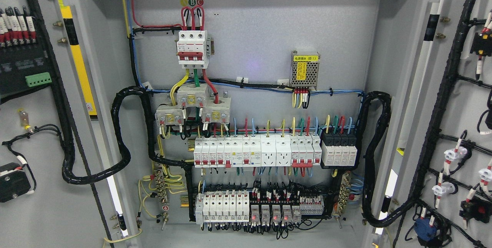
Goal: Open door with both hands
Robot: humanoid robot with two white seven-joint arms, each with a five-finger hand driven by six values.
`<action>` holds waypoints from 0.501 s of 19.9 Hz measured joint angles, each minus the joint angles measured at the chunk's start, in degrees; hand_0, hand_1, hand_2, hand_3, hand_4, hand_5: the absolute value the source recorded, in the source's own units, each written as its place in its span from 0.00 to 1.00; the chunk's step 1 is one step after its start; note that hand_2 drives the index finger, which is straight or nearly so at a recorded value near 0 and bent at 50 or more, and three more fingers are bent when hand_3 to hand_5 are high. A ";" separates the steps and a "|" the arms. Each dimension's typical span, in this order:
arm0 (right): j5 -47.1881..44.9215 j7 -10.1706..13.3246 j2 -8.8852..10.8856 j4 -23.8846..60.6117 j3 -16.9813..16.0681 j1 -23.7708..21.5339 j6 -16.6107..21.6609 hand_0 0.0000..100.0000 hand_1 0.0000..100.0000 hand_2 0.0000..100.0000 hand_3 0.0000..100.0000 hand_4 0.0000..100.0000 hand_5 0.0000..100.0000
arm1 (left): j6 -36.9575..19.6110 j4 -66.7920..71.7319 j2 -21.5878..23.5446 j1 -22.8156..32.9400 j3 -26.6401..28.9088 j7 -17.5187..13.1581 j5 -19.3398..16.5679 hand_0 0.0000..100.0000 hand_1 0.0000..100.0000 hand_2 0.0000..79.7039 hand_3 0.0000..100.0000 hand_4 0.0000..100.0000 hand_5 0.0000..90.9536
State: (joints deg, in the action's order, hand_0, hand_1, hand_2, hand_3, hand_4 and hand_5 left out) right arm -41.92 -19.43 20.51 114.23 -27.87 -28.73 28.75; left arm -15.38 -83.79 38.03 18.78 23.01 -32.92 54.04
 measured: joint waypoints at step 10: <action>0.01 -0.04 -0.12 0.23 0.39 0.00 0.00 0.21 0.08 0.00 0.00 0.00 0.00 | -0.20 -7.08 -1.06 1.35 0.32 0.12 -0.12 0.00 0.00 0.00 0.00 0.00 0.00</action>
State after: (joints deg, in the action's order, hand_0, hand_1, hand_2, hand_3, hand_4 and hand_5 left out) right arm -41.91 -19.47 20.39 114.47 -27.48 -28.73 28.75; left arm -15.58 -90.87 36.97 20.13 23.33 -32.80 53.92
